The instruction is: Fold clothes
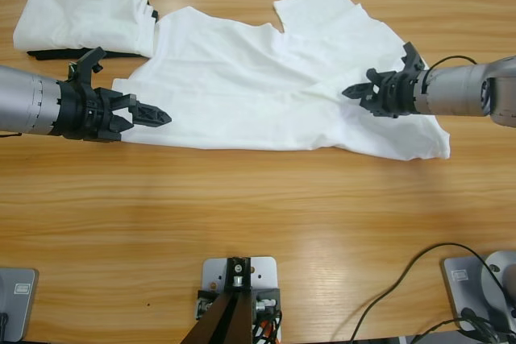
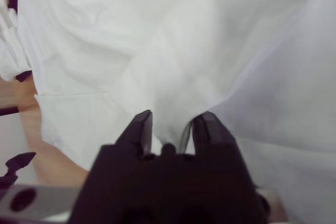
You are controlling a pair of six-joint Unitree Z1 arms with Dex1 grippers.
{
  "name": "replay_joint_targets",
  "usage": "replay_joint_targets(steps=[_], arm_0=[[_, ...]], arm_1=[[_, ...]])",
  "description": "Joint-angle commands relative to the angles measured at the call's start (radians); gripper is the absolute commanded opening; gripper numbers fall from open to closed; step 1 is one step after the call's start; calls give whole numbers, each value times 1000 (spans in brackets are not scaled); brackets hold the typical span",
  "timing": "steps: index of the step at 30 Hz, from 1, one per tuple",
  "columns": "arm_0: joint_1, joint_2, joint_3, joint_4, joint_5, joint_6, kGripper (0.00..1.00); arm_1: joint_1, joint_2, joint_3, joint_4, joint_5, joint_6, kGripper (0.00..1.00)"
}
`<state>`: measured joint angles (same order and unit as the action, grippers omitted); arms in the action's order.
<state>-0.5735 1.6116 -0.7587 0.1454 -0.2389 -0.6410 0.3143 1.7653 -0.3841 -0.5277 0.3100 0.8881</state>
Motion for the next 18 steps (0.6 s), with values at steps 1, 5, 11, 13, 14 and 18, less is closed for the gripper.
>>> replay_joint_targets(steps=[1, 5, 11, 13, 14, 18], arm_0=[[-10, -4, 39, 16, 15, 3, 954], [-10, -4, 38, 16, 14, 3, 954], [-11, 3, 41, 16, 13, 3, 957], [-11, 7, 41, 14, 13, 3, 957], [-10, 9, 41, 14, 13, 3, 955], [-11, 10, 54, 13, 13, 3, 957]], arm_1=[[9, -11, 37, 16, -37, -84, 0], [9, -119, 29, 172, -65, -123, 0], [64, -267, -118, 490, -83, -32, 0], [121, -249, -136, 498, -86, 14, 0], [150, -231, -144, 494, -88, 33, 0], [258, -146, -184, 456, -88, 108, 0]])
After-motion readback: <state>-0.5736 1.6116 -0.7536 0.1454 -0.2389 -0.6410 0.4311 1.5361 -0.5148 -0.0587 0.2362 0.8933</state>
